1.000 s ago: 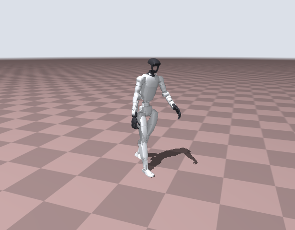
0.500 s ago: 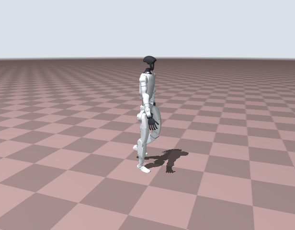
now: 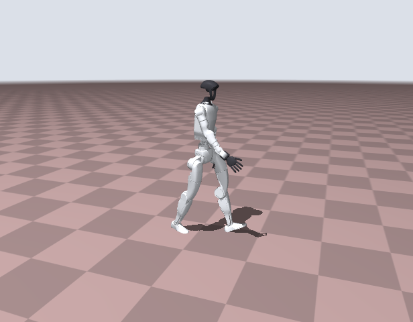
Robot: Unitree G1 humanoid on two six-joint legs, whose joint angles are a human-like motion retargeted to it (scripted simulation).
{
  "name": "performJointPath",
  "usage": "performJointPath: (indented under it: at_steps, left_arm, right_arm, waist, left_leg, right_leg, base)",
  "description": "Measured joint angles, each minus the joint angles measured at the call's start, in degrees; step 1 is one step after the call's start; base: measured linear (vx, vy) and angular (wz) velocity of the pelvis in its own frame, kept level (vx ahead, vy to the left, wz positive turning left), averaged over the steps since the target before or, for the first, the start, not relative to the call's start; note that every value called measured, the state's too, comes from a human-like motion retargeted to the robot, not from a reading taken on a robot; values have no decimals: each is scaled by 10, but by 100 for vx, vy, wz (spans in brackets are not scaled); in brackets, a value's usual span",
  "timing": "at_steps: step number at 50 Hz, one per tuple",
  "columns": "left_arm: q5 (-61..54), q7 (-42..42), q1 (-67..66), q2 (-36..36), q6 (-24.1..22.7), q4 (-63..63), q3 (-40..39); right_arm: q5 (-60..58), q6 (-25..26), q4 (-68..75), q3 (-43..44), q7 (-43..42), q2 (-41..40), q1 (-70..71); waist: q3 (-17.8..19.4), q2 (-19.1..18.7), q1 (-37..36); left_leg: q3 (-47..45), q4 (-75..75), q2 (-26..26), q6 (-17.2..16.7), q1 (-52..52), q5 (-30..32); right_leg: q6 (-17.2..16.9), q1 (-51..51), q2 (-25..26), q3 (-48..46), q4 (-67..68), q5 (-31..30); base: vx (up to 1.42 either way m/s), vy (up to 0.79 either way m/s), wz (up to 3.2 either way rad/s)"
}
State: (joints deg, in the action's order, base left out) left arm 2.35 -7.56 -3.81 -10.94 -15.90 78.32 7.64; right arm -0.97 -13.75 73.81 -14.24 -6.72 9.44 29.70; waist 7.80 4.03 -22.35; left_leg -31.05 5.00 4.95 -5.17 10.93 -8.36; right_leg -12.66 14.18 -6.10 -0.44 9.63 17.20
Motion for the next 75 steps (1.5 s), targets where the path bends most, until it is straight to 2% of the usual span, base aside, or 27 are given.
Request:
performJointPath:
  at_steps: [2, 5, 7, 12, 14, 16, 19, 22, 24, 30, 34, 40, 48, 52, 57, 60, 67, 75]
  left_arm:
    - [-16, 5, 18, -9, 5, 1, -10]
    - [23, 10, 28, -21, 6, 16, -12]
    - [-9, 10, 48, -27, 12, 32, -14]
    - [19, -8, 113, -48, 21, 95, 31]
    - [41, -10, 149, -55, 28, 119, 56]
    - [62, -6, 190, -61, 40, 135, 72]
    - [86, 7, 253, -69, 58, 139, 76]
    - [79, 25, 311, -74, 64, 118, 66]
    - [57, 37, 344, -75, 57, 92, 62]
    - [7, 65, 430, -66, 30, 18, 91]
    - [30, 68, 473, -45, 30, 9, 116]
    - [70, 62, 486, -5, 42, 3, 117]
    - [22, 68, 353, 5, 6, -24, 103]
    - [1, 64, 274, 2, -2, 40, 96]
    - [-5, 38, 191, -3, 9, 152, 86]
    - [-5, 28, 140, -9, 14, 179, 84]
    - [2, 16, 54, -23, -1, 145, 55]
    - [35, -1, 60, -19, 12, 97, 23]
  right_arm:
    - [-34, 10, 23, 11, 10, -6, -8]
    - [-8, 8, 57, 7, 18, -16, -42]
    - [-41, 19, 77, 41, 30, -12, -68]
    - [0, 25, 105, 81, 52, 4, -151]
    - [19, 30, 111, 90, 60, 11, -180]
    - [22, 36, 116, 102, 69, 20, -202]
    - [26, 42, 120, 113, 79, 31, -224]
    - [32, 43, 120, 125, 83, 39, -236]
    - [44, 41, 117, 134, 80, 41, -241]
    - [85, 41, 105, 159, 66, 29, -244]
    - [78, 48, 102, 161, 70, 17, -240]
    - [47, 53, 103, 156, 75, 18, -212]
    - [34, 24, 71, 141, 29, 29, -153]
    - [46, 0, 33, 131, 1, 27, -129]
    - [64, -15, -15, 121, -7, 21, -113]
    - [69, -18, -34, 114, -10, 19, -111]
    - [43, -21, -27, 113, -6, 23, -128]
    - [-8, 8, 61, 130, 36, 36, -155]
  waist:
    - [-4, 3, 6]
    - [-24, 5, 21]
    - [-29, 9, 35]
    - [-51, 12, 73]
    - [-57, 12, 83]
    - [-59, 10, 91]
    - [-55, 2, 109]
    - [-47, -7, 136]
    - [-40, -9, 156]
    - [-12, 9, 208]
    - [-5, 24, 217]
    - [-12, 24, 198]
    - [-24, 24, 168]
    - [-24, 26, 160]
    - [-20, 29, 155]
    - [-15, 30, 151]
    - [-5, 23, 137]
    - [-3, 8, 137]
  left_leg:
    - [-8, -1, 3, 3, -11, 25]
    - [-33, -5, 13, -22, -30, 58]
    - [-18, 0, 5, 0, -45, 71]
    - [-2, 0, -4, 7, -80, 40]
    - [-1, 0, -7, 8, -90, 27]
    - [1, 0, -8, 8, -99, 16]
    - [7, -1, -8, 2, -112, 4]
    - [21, -1, -8, -4, -122, -7]
    - [36, -1, -12, -7, -129, -13]
    - [91, -3, -48, -8, -161, -31]
    - [122, -12, -67, -2, -180, -45]
    - [143, -21, -70, 2, -193, -61]
    - [134, -27, -70, 7, -197, -74]
    - [126, -29, -69, 12, -196, -80]
    - [119, -30, -70, 18, -194, -83]
    - [117, -29, -70, 22, -193, -84]
    - [124, -28, -72, 26, -191, -85]
    - [151, -26, -75, 21, -189, -83]
  right_leg:
    - [6, 10, 0, 12, 2, -5]
    - [12, -5, 2, 24, 69, -17]
    - [13, -3, -2, 35, 93, -49]
    - [7, -98, 0, 39, 312, -147]
    - [13, -151, -9, 25, 400, -167]
    - [34, -199, -24, 2, 461, -153]
    - [77, -250, -51, -53, 493, -90]
    - [98, -274, -53, -102, 443, -36]
    - [93, -277, -40, -117, 368, -29]
    - [45, -240, -2, -88, 72, -83]
    - [22, -210, 4, -40, -15, -134]
    - [23, -178, -2, -52, -27, -132]
    - [-4, -157, 1, -49, -64, -132]
    - [-9, -154, 3, -42, -78, -131]
    - [-12, -151, 4, -38, -91, -129]
    - [-14, -150, 4, -38, -97, -129]
    - [-20, -147, 2, -46, -100, -125]
    - [-14, -144, -6, -74, -87, -107]
  base:
    - [55, 21, -41]
    - [56, 25, -29]
    - [56, 29, 6]
    - [47, 27, 13]
    - [37, 22, 1]
    - [32, 20, -3]
    - [27, 17, 17]
    - [23, 12, 48]
    - [21, 8, 70]
    - [21, 5, 87]
    - [21, 2, 72]
    - [18, 0, 33]
    - [13, -3, -10]
    - [9, -4, -22]
    - [8, -4, -12]
    - [7, -4, -5]
    - [6, -2, 10]
    - [6, 0, 33]
